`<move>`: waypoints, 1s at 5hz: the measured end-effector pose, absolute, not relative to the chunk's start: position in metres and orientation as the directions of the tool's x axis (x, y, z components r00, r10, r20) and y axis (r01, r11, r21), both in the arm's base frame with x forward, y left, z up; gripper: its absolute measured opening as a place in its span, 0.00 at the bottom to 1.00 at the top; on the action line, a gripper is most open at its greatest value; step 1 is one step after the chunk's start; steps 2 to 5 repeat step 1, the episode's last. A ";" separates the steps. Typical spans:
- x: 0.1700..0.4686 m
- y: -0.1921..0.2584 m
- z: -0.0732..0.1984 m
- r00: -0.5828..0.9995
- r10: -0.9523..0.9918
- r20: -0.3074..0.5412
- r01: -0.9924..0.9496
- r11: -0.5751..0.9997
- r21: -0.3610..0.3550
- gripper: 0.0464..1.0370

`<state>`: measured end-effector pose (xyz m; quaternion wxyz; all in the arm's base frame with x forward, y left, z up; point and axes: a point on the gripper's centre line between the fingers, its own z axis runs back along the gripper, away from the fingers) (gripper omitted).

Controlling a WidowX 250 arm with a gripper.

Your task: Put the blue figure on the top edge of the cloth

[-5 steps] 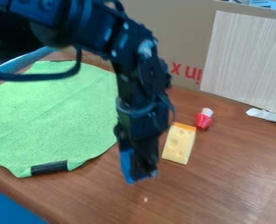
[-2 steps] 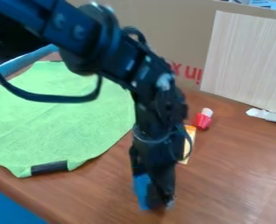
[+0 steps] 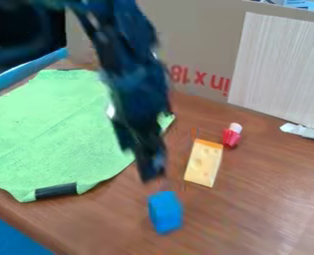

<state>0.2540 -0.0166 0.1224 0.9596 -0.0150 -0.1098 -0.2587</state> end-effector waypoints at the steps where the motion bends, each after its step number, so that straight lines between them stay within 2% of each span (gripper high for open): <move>1: 0.256 0.028 0.144 0.888 -0.418 0.192 0.400 0.908 0.126 0.96; 5: 0.256 0.028 0.144 0.888 -0.418 0.192 0.400 0.908 0.126 0.96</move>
